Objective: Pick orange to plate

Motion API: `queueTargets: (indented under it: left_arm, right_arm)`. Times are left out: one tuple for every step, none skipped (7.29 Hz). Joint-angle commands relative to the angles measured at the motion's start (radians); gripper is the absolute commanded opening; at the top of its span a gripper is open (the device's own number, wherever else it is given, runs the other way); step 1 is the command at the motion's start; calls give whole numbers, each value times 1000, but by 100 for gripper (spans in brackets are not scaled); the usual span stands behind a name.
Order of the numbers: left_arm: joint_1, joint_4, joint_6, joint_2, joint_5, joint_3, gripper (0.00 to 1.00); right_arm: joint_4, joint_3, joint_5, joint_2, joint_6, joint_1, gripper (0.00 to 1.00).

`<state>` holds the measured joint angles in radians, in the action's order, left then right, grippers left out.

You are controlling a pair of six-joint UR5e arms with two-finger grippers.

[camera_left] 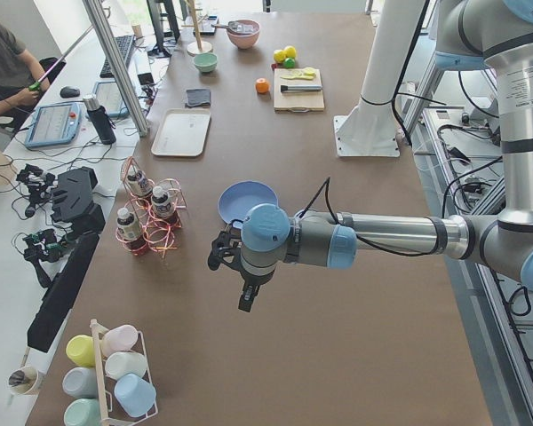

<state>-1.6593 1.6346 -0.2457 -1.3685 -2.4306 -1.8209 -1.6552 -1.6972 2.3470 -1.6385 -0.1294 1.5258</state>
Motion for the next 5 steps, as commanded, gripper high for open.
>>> queueTargets:
  left_arm:
    - [-17, -18, 0, -4, 2, -9, 97]
    - [-17, -10, 8, 0, -4, -6, 98]
    - [-7, -1, -1, 0, -7, 12, 98]
    - [-5, 1, 12, 2, -25, 18, 98]
    - [-5, 2, 14, -3, -19, 25, 98]
  right_arm:
    - [2, -5, 2, -3, -4, 0, 100]
    - [2, -3, 3, 2, -6, 0, 100]
    - [0, 1, 5, 3, -7, -1, 100]
    - [2, -4, 5, -1, -12, -1, 100]
    - [2, -18, 6, -6, -9, -1, 100]
